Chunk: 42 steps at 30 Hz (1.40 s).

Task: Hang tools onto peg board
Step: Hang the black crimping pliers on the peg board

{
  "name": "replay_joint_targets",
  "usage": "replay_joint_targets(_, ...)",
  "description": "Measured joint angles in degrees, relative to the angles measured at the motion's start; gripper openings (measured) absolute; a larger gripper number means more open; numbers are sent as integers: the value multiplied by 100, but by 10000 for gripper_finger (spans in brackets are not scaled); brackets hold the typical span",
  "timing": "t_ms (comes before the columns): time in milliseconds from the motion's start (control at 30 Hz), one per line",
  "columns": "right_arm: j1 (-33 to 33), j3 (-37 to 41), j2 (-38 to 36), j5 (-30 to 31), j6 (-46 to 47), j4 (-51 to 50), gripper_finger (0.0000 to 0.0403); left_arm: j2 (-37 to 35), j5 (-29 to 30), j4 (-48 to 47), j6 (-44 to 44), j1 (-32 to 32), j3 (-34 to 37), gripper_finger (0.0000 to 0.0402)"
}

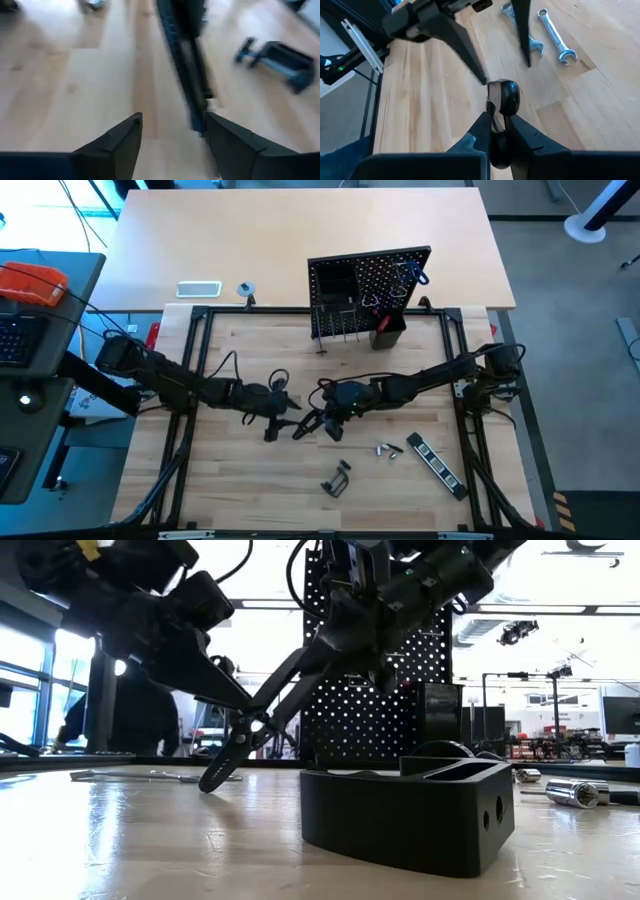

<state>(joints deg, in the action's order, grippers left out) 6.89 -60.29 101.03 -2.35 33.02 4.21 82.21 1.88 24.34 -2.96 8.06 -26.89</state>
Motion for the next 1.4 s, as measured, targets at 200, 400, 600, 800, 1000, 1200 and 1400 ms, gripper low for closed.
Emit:
replay_joint_targets(200,3,4,0,0,-151,-40,25,0,-1148,-2,-213,-396,0,213)
replay_joint_targets(400,3,11,-56,-17,-345,-63,25,26,-1790,3,-379,-674,0,213)
replay_joint_targets(600,3,15,-151,42,-503,-58,25,408,-1717,310,-489,-778,7,213)
replay_joint_targets(800,3,17,-151,86,-506,-61,25,1220,-2298,1549,-746,-774,7,213)
replay_joint_targets(1000,3,17,-151,141,-580,-68,24,2062,-2694,1928,-949,-697,-228,197)
replay_joint_targets(1200,3,17,-151,178,-610,-108,24,2350,-2730,2195,-945,-582,-306,159)
replay_joint_targets(1400,26,17,-151,206,-643,-172,24,2347,-2725,2184,-897,-580,-306,107)
